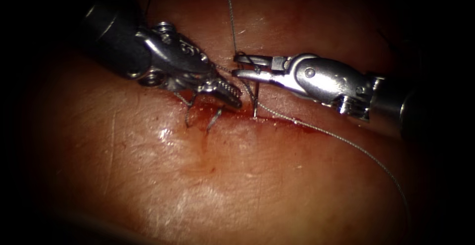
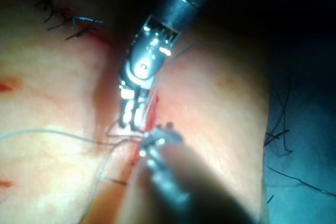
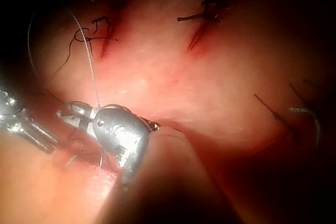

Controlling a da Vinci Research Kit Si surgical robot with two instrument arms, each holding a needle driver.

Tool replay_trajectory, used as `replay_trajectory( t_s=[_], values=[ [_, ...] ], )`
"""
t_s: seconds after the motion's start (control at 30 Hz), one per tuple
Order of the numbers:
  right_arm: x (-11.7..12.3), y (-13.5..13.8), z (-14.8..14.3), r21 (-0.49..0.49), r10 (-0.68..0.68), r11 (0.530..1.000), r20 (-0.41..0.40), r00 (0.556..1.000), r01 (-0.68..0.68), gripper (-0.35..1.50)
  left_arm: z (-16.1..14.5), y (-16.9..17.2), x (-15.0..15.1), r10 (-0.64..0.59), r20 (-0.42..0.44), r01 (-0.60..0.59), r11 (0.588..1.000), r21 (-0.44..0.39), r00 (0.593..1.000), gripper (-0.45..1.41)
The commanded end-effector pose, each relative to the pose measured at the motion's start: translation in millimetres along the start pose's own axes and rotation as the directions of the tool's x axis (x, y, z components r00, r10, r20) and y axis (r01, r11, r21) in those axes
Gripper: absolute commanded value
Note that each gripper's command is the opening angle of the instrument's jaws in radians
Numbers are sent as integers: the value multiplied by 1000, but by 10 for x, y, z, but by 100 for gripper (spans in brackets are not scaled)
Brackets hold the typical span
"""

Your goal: Wound Closure

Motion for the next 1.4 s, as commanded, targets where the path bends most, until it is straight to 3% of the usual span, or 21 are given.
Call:
replay_trajectory(
  t_s=[0.03,0.17,0.23,0.43,0.7,1.4],
  values=[
    [-5,-2,8,0,1,1000,-3,1000,-1,-35,8,0,-5,0,1,0,1000,-2,1000,17],
    [-4,-1,9,-9,2,1000,-4,1000,-2,-35,28,45,-24,17,-68,-16,1000,16,998,7],
    [-4,-1,9,-12,2,1000,-2,1000,-2,-35,37,49,-32,15,-91,-13,1000,26,996,4],
    [-3,-1,9,-18,2,1000,-6,1000,-2,-35,88,38,-62,25,-119,-23,1000,17,993,-5],
    [0,-5,9,-16,3,1000,-7,1000,-3,-35,122,11,-83,11,-122,-10,1000,13,992,-8],
    [5,-2,10,-33,19,999,-20,1000,-20,-35,144,-20,-113,-7,-111,8,1000,5,994,-10]
  ],
)
